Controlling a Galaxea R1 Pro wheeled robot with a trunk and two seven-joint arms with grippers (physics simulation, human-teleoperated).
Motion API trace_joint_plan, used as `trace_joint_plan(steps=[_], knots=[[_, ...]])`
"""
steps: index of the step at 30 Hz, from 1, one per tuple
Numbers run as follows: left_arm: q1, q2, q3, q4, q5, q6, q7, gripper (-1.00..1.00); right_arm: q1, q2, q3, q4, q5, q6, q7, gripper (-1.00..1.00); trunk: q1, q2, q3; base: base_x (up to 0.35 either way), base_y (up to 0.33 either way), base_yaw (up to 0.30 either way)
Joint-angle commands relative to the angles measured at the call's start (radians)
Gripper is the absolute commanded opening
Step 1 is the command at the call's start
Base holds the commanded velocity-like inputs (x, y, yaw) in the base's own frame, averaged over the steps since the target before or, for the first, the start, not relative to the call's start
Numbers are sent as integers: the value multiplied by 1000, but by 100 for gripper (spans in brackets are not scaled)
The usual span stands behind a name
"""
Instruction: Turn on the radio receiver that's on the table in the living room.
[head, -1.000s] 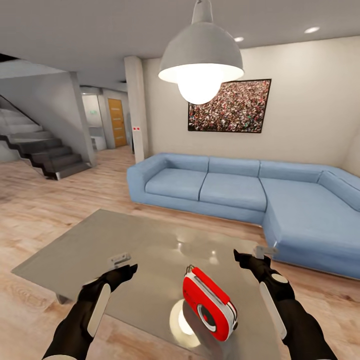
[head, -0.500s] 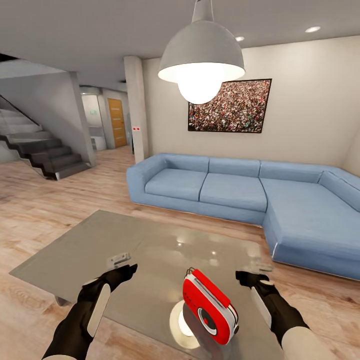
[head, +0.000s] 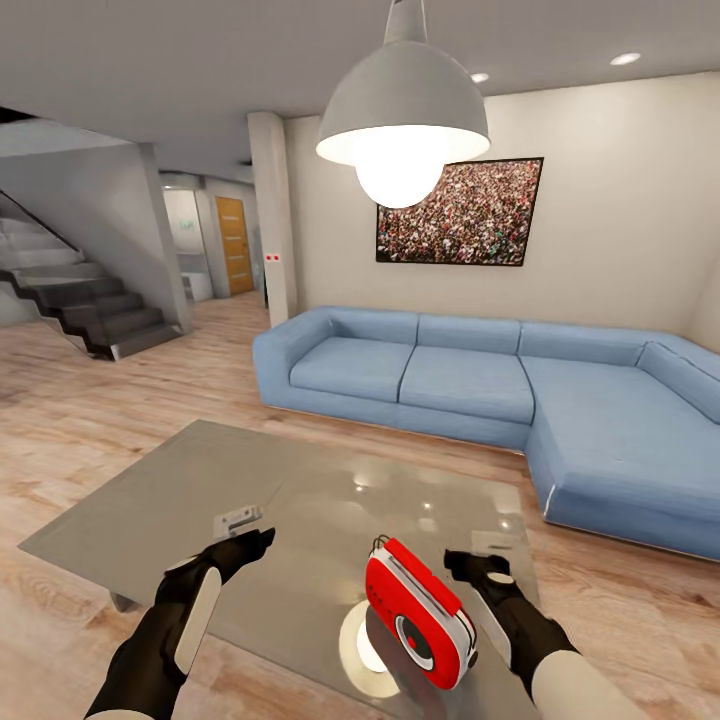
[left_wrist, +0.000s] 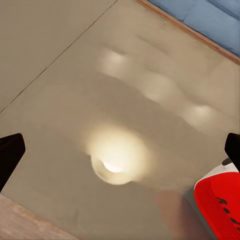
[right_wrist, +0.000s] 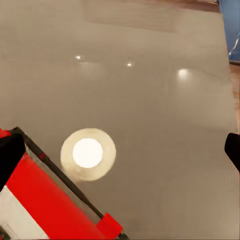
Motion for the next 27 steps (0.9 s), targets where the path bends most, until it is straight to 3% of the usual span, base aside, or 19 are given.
trace_joint_plan(steps=[1,6,8,18,22,27], knots=[[0,0,0,0,0,0,0,100,-1,13,5,0,10,-1,0,100,0,0,0,0,0,0],[0,0,0,0,0,0,0,100,-2,37,18,0,94,-20,3,100,0,0,0,0,0,0],[1,0,0,2,0,0,0,100,-2,38,20,0,108,-39,7,100,0,0,0,0,0,0],[0,1,1,19,0,-31,0,100,-2,39,21,12,115,-54,16,100,0,0,0,0,0,0],[1,2,2,21,0,-32,0,100,-2,42,22,58,114,-53,21,100,0,0,0,0,0,0],[0,2,3,22,0,-32,0,100,-2,42,23,72,113,-53,124,100,0,0,0,0,0,0]])
